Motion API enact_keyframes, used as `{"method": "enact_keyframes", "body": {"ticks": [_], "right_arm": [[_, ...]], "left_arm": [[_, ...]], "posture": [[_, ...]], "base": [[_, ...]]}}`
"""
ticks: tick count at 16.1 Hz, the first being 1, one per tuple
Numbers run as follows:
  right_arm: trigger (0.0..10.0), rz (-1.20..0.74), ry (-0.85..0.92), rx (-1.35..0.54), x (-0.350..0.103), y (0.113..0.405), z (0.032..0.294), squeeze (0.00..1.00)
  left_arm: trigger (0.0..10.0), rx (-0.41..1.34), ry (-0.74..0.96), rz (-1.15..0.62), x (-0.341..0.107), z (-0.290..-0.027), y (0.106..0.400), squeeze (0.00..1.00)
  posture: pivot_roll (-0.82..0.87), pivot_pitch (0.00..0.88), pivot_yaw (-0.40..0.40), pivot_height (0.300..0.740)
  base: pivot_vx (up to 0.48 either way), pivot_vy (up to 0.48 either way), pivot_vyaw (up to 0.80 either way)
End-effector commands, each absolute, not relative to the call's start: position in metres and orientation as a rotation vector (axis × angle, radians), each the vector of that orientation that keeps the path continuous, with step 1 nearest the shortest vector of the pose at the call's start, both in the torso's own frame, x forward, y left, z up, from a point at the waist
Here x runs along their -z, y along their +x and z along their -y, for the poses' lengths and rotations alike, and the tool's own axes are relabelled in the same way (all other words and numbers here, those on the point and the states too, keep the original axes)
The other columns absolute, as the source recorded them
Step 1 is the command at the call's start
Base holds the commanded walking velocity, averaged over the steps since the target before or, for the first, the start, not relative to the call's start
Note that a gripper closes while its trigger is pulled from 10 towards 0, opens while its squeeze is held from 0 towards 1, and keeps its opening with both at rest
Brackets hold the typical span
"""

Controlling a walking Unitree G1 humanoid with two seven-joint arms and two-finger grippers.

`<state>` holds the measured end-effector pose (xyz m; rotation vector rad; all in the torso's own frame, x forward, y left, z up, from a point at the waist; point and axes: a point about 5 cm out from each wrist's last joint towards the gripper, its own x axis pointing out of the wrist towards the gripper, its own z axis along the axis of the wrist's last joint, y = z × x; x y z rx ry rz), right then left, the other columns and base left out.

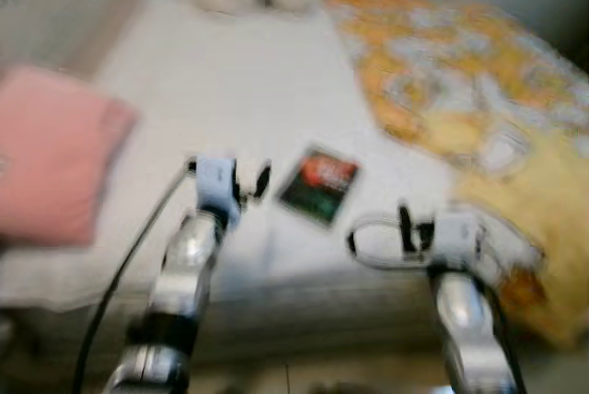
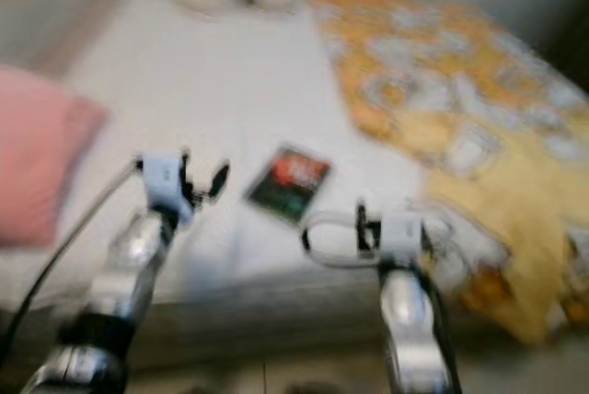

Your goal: Clean up the room

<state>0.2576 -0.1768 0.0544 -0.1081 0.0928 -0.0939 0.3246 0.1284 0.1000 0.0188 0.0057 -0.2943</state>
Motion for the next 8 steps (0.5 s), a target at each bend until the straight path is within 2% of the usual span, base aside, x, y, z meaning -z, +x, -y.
{"method": "enact_keyframes", "body": {"ticks": [1, 5, 8], "right_arm": [[10.0, -0.085, -0.109, 0.078, -0.056, 0.262, 0.177, 0.0], [10.0, -0.062, -0.094, 0.032, -0.061, 0.267, 0.163, 0.0], [10.0, -0.095, -0.081, 0.041, -0.053, 0.264, 0.167, 0.0]], "left_arm": [[10.0, 0.317, 0.034, -0.023, -0.1, -0.12, 0.328, 0.0], [10.0, 0.275, 0.034, -0.036, -0.107, -0.125, 0.34, 0.0], [10.0, 0.272, 0.043, -0.039, -0.105, -0.127, 0.341, 0.0]], "posture": [[0.02, 0.0, 0.004, 0.74], [0.01, 0.0, 0.017, 0.74], [0.01, 0.0, 0.015, 0.74]], "base": [[0.0, 0.0, 0.0], [0.412, 0.0, 0.0], [0.425, 0.0, 0.0]]}}
